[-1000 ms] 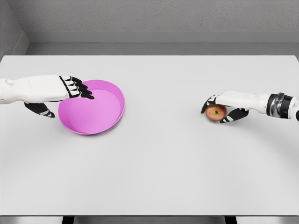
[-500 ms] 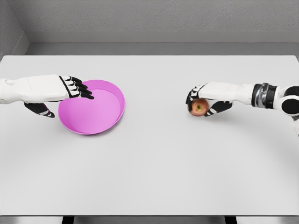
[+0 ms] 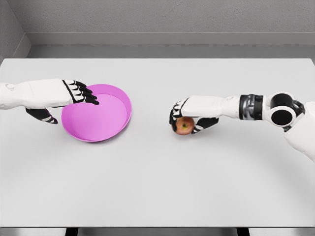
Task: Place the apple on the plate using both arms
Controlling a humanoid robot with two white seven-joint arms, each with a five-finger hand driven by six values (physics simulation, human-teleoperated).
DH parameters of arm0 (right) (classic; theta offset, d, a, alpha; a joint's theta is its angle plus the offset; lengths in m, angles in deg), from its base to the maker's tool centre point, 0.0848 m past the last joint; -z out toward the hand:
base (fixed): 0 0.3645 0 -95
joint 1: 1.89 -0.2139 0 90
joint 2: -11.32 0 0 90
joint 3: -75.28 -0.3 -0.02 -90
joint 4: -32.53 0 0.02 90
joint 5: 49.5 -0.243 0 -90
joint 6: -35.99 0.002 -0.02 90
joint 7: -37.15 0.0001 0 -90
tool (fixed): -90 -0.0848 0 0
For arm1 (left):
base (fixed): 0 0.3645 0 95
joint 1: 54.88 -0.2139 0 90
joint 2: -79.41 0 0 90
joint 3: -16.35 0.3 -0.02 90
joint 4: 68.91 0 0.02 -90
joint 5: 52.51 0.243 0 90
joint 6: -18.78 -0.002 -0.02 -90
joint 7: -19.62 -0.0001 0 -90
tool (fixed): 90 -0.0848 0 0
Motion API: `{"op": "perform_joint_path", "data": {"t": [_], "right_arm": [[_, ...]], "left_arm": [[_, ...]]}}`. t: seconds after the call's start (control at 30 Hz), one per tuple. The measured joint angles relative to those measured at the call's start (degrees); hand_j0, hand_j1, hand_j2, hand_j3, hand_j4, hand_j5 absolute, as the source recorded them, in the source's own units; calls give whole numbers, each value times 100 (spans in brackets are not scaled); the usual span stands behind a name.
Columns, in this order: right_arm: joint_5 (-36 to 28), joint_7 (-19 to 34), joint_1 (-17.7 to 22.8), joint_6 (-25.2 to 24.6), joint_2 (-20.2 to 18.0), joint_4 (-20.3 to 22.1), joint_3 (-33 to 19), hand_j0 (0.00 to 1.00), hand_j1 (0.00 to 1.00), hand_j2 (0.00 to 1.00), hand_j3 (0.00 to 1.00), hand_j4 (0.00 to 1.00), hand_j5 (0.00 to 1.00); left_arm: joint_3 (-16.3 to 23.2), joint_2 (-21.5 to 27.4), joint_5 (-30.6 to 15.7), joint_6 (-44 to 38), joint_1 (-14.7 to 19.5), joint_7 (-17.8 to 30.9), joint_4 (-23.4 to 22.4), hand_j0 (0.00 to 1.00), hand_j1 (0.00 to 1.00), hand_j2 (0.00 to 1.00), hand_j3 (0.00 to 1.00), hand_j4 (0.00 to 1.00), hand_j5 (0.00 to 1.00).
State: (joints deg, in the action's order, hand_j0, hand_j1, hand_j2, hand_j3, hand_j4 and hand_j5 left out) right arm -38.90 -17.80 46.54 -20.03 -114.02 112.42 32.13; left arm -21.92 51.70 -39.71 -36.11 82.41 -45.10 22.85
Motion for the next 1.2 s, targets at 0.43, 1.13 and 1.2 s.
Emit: {"op": "perform_joint_path", "data": {"t": [0.43, 1.13, 1.2], "right_arm": [[-6, -2, -9, 115, -11, 173, 78, 100, 100, 100, 100, 100, 100], [-68, -2, 677, 118, -712, -1732, -2362, 100, 100, 100, 100, 100, 100], [-69, -2, 668, 118, -708, -1729, -2362, 100, 100, 100, 100, 100, 100]], "left_arm": [[1, -4, 7, 0, -9, 6, 0, 100, 100, 100, 100, 100, 100], [649, -3200, 739, 3, 518, 943, -356, 100, 100, 100, 100, 100, 100], [709, -3322, 766, 4, 536, 959, -521, 100, 100, 100, 100, 100, 100]]}}
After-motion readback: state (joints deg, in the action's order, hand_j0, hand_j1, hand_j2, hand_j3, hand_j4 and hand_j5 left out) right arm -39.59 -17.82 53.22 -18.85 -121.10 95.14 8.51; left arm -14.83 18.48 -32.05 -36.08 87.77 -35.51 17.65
